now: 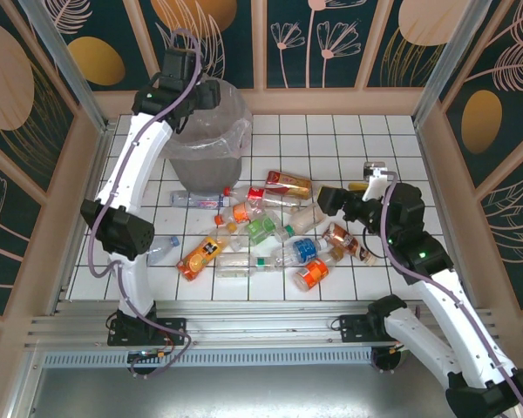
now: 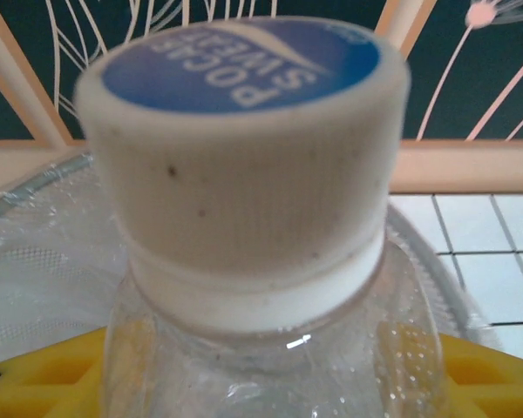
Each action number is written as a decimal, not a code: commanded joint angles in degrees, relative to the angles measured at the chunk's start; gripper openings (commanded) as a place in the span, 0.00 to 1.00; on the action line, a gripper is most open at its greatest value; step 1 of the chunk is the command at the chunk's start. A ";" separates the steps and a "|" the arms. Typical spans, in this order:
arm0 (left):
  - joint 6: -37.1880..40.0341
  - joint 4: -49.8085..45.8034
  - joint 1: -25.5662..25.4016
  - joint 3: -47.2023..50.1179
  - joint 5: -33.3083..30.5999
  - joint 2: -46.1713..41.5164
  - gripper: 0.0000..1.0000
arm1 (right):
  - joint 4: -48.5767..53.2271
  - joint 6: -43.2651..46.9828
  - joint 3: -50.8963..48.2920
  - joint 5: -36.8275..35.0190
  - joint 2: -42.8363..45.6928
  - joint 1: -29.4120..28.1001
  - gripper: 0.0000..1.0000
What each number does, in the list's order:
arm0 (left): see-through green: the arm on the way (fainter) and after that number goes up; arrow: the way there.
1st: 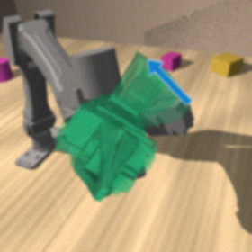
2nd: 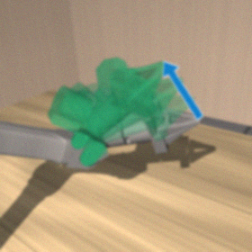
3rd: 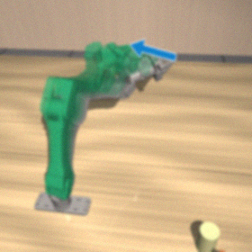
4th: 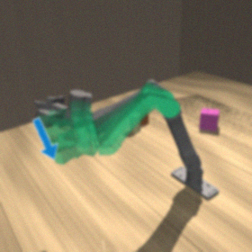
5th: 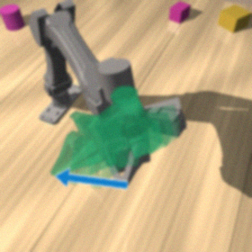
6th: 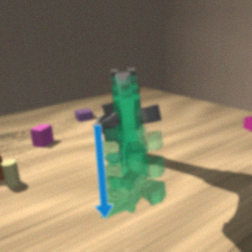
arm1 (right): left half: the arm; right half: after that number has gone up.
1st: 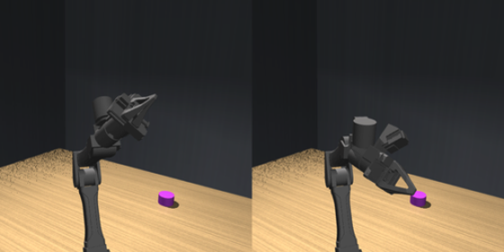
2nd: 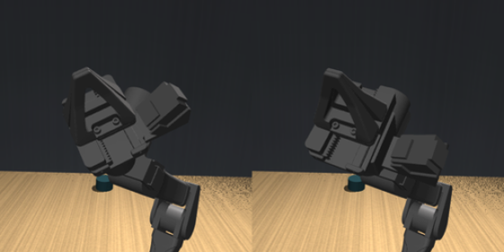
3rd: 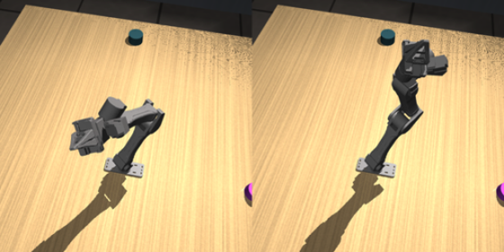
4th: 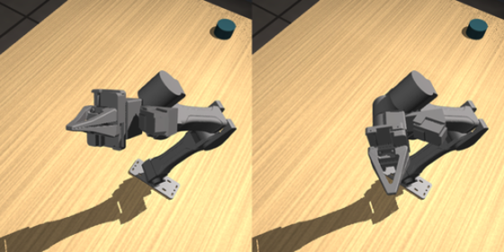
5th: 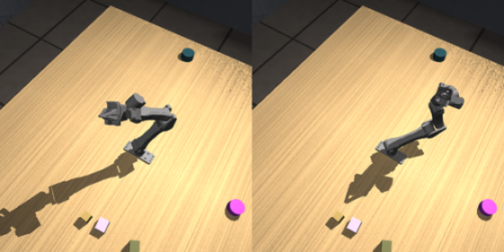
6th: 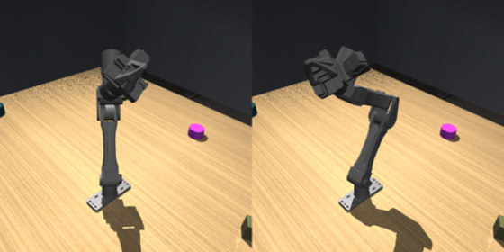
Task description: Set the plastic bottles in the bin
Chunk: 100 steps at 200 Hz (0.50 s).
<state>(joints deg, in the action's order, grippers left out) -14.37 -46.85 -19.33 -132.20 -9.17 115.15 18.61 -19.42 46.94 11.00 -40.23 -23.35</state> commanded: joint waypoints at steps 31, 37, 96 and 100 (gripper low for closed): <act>4.76 -5.19 0.79 0.66 1.09 4.29 0.61 | -2.59 1.62 -1.77 0.77 0.93 -0.37 0.99; 5.07 -5.19 0.77 1.58 1.91 4.36 0.61 | -2.53 1.43 -1.69 0.33 1.00 -0.33 0.99; 7.27 -6.91 1.19 4.38 8.67 6.96 0.62 | -1.75 1.05 -1.04 0.86 0.46 -0.37 0.99; 7.40 -7.01 1.22 4.47 9.09 7.16 0.63 | -1.65 0.86 -1.05 0.86 0.37 -0.32 0.99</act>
<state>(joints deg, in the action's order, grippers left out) -9.08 -51.57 -18.63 -128.53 -4.32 120.11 18.20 -18.50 45.67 11.05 -39.92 -23.35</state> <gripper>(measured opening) 0.623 0.989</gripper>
